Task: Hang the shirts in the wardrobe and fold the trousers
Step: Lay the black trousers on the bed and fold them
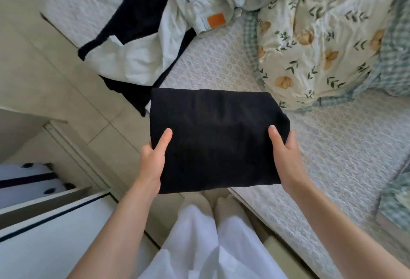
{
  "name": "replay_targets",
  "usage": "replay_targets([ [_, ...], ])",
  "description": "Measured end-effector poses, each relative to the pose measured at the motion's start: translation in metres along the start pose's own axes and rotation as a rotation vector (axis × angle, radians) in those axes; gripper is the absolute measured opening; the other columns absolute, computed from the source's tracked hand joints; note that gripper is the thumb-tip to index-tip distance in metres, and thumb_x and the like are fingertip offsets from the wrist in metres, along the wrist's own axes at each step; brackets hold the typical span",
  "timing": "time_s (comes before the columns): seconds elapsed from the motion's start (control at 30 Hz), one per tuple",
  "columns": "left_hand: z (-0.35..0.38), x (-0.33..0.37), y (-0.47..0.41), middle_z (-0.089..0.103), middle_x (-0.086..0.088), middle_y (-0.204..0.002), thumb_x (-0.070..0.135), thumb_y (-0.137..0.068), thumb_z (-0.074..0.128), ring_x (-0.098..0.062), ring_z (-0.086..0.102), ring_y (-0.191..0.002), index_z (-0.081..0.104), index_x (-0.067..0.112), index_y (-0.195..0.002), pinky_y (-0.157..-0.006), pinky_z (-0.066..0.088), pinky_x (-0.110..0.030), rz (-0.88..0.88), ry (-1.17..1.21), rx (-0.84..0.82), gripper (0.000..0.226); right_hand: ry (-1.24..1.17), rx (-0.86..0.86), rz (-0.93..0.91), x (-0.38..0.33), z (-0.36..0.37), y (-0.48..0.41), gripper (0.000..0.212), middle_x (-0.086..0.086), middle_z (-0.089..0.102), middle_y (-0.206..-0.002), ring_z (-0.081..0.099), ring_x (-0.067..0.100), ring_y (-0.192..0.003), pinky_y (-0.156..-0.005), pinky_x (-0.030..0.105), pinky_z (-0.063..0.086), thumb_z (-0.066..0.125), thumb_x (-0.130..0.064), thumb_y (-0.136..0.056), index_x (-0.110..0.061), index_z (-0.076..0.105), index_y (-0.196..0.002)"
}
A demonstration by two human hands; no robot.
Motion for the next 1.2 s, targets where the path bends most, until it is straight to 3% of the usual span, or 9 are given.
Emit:
replay_targets([
  [0.2, -0.1, 0.039, 0.007, 0.072, 0.013, -0.102, 0.047, -0.09, 0.064, -0.011, 0.066, -0.1, 0.067, 0.031, -0.097, -0.087, 0.053, -0.035, 0.02, 0.111, 0.111, 0.017, 0.031, -0.146, -0.055, -0.05, 0.1, 0.035, 0.028, -0.02, 0.051, -0.115, 0.052, -0.005, -0.102, -0.081, 0.025, 0.045, 0.046, -0.046, -0.099, -0.034, 0.038, -0.123],
  [0.3, -0.142, 0.048, 0.008, 0.069, 0.011, -0.115, 0.053, -0.09, 0.061, -0.015, 0.064, -0.108, 0.065, 0.033, -0.112, -0.095, 0.052, -0.04, -0.001, 0.176, 0.154, 0.03, 0.046, -0.2, -0.073, -0.067, 0.142, 0.046, 0.029, -0.02, 0.053, -0.116, 0.053, -0.004, -0.101, -0.081, 0.025, 0.045, 0.046, -0.047, -0.098, -0.036, 0.039, -0.124],
  [0.4, -0.176, 0.058, 0.01, 0.068, 0.007, -0.119, 0.055, -0.09, 0.058, -0.017, 0.063, -0.11, 0.061, 0.025, -0.129, -0.099, 0.05, -0.044, -0.01, 0.25, 0.227, 0.049, 0.084, -0.265, -0.074, -0.082, 0.183, 0.051, 0.03, -0.02, 0.055, -0.114, 0.056, 0.0, -0.103, -0.088, 0.031, 0.047, 0.047, -0.05, -0.097, -0.038, 0.041, -0.123],
  [0.5, -0.204, 0.069, 0.012, 0.067, 0.007, -0.118, 0.054, -0.091, 0.056, -0.017, 0.062, -0.108, 0.059, 0.024, -0.129, -0.094, 0.051, -0.039, -0.011, 0.321, 0.297, 0.049, 0.128, -0.348, -0.088, -0.098, 0.219, 0.053, 0.031, -0.017, 0.057, -0.117, 0.058, 0.006, -0.107, -0.093, 0.036, 0.048, 0.049, -0.054, -0.094, -0.039, 0.043, -0.121],
  [0.63, -0.233, 0.084, 0.009, 0.067, 0.007, -0.115, 0.051, -0.09, 0.06, -0.016, 0.062, -0.105, 0.06, 0.026, -0.125, -0.088, 0.051, -0.036, -0.019, 0.406, 0.379, 0.043, 0.194, -0.429, -0.128, -0.13, 0.266, 0.05, 0.032, -0.015, 0.057, -0.112, 0.056, 0.002, -0.101, -0.077, 0.025, 0.047, 0.047, -0.049, -0.097, -0.031, 0.045, -0.124],
  [0.73, -0.247, 0.1, 0.005, 0.068, 0.007, -0.113, 0.043, -0.087, 0.067, -0.014, 0.063, -0.103, 0.06, 0.025, -0.123, -0.08, 0.052, -0.032, 0.013, 0.46, 0.43, 0.041, 0.266, -0.485, -0.159, -0.157, 0.3, 0.044, 0.035, -0.013, 0.056, -0.113, 0.055, 0.004, -0.102, -0.085, 0.032, 0.046, 0.044, -0.053, -0.097, -0.03, 0.045, -0.124],
  [0.87, -0.265, 0.12, -0.003, 0.066, 0.006, -0.12, 0.046, -0.08, 0.072, -0.017, 0.062, -0.11, 0.058, 0.025, -0.13, -0.092, 0.052, -0.038, 0.03, 0.508, 0.535, 0.056, 0.333, -0.588, -0.197, -0.196, 0.349, 0.031, 0.041, -0.015, 0.055, -0.113, 0.054, 0.006, -0.104, -0.087, 0.031, 0.043, 0.044, -0.054, -0.096, -0.029, 0.046, -0.128],
  [0.97, -0.277, 0.135, -0.004, 0.067, 0.004, -0.119, 0.043, -0.084, 0.072, -0.018, 0.063, -0.109, 0.059, 0.024, -0.129, -0.091, 0.053, -0.038, 0.041, 0.586, 0.628, 0.051, 0.387, -0.703, -0.224, -0.224, 0.39, 0.028, 0.034, -0.018, 0.056, -0.111, 0.053, 0.001, -0.103, -0.079, 0.025, 0.043, 0.044, -0.056, -0.095, -0.035, 0.044, -0.122],
  [1.2, -0.321, 0.157, 0.002, 0.067, 0.004, -0.117, 0.045, -0.086, 0.069, -0.018, 0.064, -0.108, 0.059, 0.021, -0.131, -0.095, 0.054, -0.042, 0.061, 0.704, 0.819, 0.052, 0.451, -0.877, -0.316, -0.271, 0.487, 0.05, 0.044, -0.009, 0.059, -0.119, 0.057, 0.012, -0.112, -0.099, 0.038, 0.047, 0.05, -0.053, -0.094, -0.026, 0.048, -0.129],
])
Point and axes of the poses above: each hand's wrist, its own y-axis away from the middle knuckle, its own z-axis out of the palm, x = y × z, the point moved 3 cm from there along -y, towards the middle knuckle
